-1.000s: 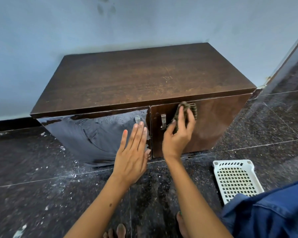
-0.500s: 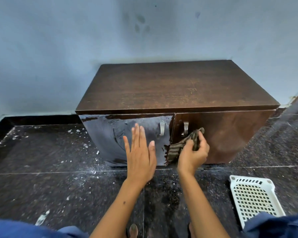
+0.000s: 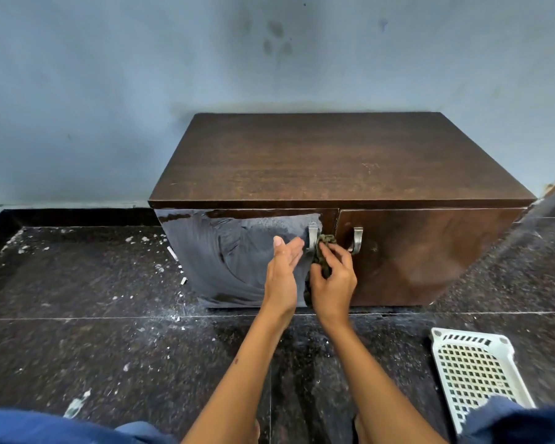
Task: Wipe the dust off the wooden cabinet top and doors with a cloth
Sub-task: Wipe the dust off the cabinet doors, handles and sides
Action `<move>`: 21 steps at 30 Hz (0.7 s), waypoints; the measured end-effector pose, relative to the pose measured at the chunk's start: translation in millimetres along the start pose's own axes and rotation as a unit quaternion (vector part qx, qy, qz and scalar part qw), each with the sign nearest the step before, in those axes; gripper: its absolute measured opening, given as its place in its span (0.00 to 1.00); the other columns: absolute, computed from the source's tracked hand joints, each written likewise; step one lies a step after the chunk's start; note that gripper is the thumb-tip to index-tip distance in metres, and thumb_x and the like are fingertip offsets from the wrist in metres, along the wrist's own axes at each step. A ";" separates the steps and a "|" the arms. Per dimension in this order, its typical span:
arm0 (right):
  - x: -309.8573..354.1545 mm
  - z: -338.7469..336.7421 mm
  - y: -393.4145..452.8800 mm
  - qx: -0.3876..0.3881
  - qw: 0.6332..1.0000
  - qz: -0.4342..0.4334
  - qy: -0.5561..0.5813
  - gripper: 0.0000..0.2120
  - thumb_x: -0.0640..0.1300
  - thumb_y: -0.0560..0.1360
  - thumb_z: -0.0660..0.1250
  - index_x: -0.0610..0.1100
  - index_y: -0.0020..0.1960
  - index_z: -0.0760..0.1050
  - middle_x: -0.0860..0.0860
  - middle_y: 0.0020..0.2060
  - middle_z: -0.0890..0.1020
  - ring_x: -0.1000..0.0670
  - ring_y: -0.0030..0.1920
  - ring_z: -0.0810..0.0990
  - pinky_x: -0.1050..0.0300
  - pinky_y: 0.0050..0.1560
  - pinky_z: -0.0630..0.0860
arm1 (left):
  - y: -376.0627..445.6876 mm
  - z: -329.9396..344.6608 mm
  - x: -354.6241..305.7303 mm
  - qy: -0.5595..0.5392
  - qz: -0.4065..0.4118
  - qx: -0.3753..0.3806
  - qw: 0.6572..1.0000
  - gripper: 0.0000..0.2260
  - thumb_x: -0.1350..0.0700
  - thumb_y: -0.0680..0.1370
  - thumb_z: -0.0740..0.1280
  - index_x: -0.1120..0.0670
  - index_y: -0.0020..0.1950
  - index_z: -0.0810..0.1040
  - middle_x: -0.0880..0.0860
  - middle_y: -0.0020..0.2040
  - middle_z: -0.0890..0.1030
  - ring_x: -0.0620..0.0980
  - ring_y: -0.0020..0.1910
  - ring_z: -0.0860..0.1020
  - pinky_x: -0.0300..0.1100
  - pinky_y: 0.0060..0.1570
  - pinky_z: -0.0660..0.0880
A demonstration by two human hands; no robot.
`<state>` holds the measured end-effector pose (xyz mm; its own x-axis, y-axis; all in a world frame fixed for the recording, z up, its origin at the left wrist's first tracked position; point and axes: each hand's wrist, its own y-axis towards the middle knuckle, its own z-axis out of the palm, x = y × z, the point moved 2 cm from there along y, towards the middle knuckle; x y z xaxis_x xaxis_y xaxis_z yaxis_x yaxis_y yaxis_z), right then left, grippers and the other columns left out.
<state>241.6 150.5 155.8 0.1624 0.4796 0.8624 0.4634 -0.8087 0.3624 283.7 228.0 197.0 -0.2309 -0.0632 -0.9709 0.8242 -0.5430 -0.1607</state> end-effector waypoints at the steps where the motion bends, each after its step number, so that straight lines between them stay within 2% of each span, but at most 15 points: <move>1: 0.3 0.9 -0.5 0.003 1.000 0.014 0.002 0.18 0.29 0.73 0.65 0.34 0.62 0.75 0.44 0.59 0.75 0.46 0.59 0.75 0.74 0.58 0.65 | 1.2 2.2 1.3 -0.001 -0.003 0.002 1.000 0.28 0.45 0.82 0.41 0.62 0.71 0.66 0.56 0.70 0.69 0.48 0.70 0.67 0.38 0.69 0.60; 3: 10.8 0.3 2.7 -0.018 1.000 -0.003 0.013 0.18 0.30 0.74 0.64 0.35 0.63 0.75 0.48 0.56 0.73 0.51 0.59 0.73 0.73 0.59 0.64 | 3.8 6.0 3.6 -0.005 -0.005 0.007 1.000 0.28 0.45 0.81 0.41 0.61 0.72 0.65 0.56 0.71 0.69 0.48 0.70 0.66 0.38 0.68 0.59; 6: 25.2 -0.1 14.5 -0.055 0.996 -0.066 0.025 0.17 0.30 0.73 0.64 0.35 0.61 0.76 0.51 0.55 0.71 0.61 0.56 0.69 0.80 0.58 0.61 | 7.1 10.9 4.9 -0.014 -0.012 0.013 1.000 0.28 0.44 0.82 0.42 0.59 0.72 0.65 0.54 0.71 0.68 0.47 0.71 0.66 0.38 0.68 0.60; 8: 23.1 0.4 14.1 -0.048 0.997 -0.051 0.029 0.17 0.30 0.72 0.64 0.35 0.61 0.77 0.50 0.55 0.71 0.59 0.55 0.71 0.79 0.57 0.63 | 8.5 11.8 5.8 -0.018 -0.011 0.013 1.000 0.28 0.45 0.82 0.42 0.60 0.72 0.65 0.55 0.71 0.68 0.47 0.70 0.66 0.35 0.66 0.61; 11: 6.5 0.5 4.5 -0.001 0.999 0.045 0.030 0.17 0.30 0.73 0.65 0.35 0.61 0.76 0.46 0.55 0.74 0.49 0.56 0.76 0.72 0.56 0.66 | 12.2 11.2 7.4 0.000 -0.002 0.012 1.000 0.29 0.44 0.81 0.41 0.62 0.71 0.67 0.56 0.70 0.71 0.47 0.69 0.69 0.33 0.63 0.62; 13: -1.0 -0.5 2.6 0.030 0.995 0.091 0.030 0.16 0.31 0.73 0.65 0.35 0.61 0.76 0.45 0.56 0.76 0.48 0.57 0.76 0.72 0.56 0.65 | 14.1 11.6 7.4 0.006 0.000 0.008 1.000 0.30 0.44 0.81 0.41 0.61 0.70 0.67 0.56 0.69 0.71 0.47 0.68 0.69 0.33 0.64 0.62; 18: 18.6 -3.4 18.5 -0.021 0.997 0.057 0.054 0.16 0.33 0.73 0.64 0.39 0.60 0.78 0.51 0.53 0.75 0.56 0.54 0.75 0.76 0.55 0.66 | 13.8 11.9 9.5 0.022 0.013 -0.006 1.000 0.30 0.42 0.80 0.43 0.59 0.71 0.68 0.54 0.70 0.71 0.46 0.69 0.68 0.42 0.71 0.60; 20: 21.0 -2.3 16.5 -0.022 0.997 0.049 0.056 0.17 0.33 0.73 0.64 0.39 0.61 0.77 0.52 0.54 0.74 0.56 0.54 0.74 0.78 0.55 0.66 | 13.3 10.9 10.5 0.016 0.013 -0.006 1.000 0.29 0.42 0.81 0.42 0.59 0.71 0.68 0.54 0.70 0.71 0.46 0.69 0.68 0.40 0.70 0.61; 21: 18.1 -1.8 14.2 -0.011 0.997 0.056 0.052 0.17 0.32 0.73 0.64 0.38 0.61 0.77 0.50 0.55 0.74 0.54 0.55 0.75 0.76 0.56 0.66 | 13.2 10.9 10.3 0.010 0.012 -0.002 1.000 0.29 0.43 0.81 0.42 0.60 0.71 0.67 0.55 0.70 0.71 0.46 0.68 0.68 0.37 0.68 0.62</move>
<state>249.6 147.0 177.3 0.1208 0.3481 0.9297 0.4283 -0.8631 0.2675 286.6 211.1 186.8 -0.2003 -0.0601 -0.9779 0.8312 -0.5387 -0.1371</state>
